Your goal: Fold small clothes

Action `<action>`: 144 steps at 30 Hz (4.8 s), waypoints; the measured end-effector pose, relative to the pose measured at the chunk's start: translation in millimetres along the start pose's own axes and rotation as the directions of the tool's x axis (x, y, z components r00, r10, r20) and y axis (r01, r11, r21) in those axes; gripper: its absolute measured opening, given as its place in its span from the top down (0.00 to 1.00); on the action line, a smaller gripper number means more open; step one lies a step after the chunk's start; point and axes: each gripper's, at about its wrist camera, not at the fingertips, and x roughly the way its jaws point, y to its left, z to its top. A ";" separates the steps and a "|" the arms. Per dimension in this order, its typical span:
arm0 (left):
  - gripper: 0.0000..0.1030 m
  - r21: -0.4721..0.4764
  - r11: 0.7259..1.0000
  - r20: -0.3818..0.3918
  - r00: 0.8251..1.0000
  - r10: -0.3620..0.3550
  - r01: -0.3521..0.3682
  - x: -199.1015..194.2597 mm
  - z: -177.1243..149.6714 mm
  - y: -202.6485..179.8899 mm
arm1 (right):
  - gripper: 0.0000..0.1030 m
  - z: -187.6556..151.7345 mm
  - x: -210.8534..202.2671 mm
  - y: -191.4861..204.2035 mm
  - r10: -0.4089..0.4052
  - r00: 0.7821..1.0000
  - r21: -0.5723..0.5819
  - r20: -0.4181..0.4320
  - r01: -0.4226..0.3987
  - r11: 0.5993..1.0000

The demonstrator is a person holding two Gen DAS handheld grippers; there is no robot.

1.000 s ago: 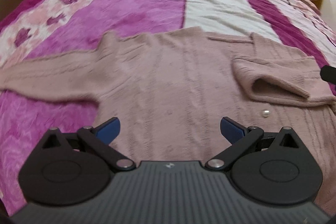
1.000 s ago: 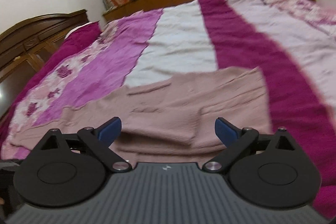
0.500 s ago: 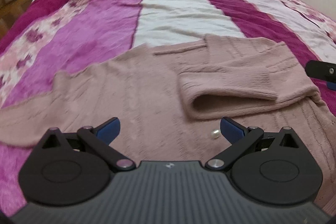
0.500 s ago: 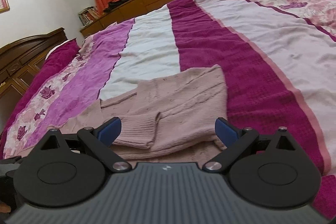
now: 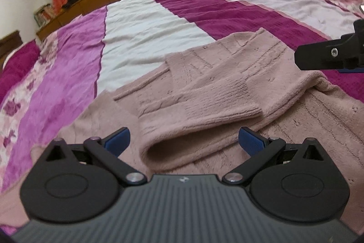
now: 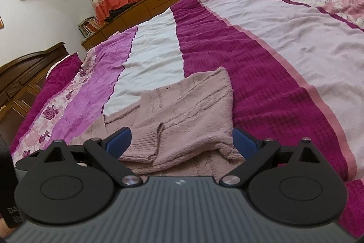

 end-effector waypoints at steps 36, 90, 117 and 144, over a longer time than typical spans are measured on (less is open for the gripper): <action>0.91 -0.433 0.889 0.045 0.981 0.189 -0.151 -24.6 -7.2 110.2 | 0.04 -9.6 11.9 -14.0 -0.019 1.000 0.057 -0.015 0.020 0.998; 0.53 -0.570 0.796 -0.175 0.977 0.124 -0.203 3.0 -99.1 177.6 | 0.04 -29.3 66.6 25.0 -0.064 0.995 -0.251 -0.072 0.044 0.967; 0.48 -0.668 0.631 -0.298 0.919 0.258 -0.394 -63.1 -150.8 260.0 | 0.04 -31.5 15.0 57.5 0.006 0.995 -0.239 -0.098 -0.029 0.971; 0.40 -0.907 0.247 -0.255 0.911 0.325 -0.342 -38.2 -231.3 379.0 | 0.04 -52.8 26.1 66.7 -0.092 0.986 -0.294 -0.141 0.047 0.955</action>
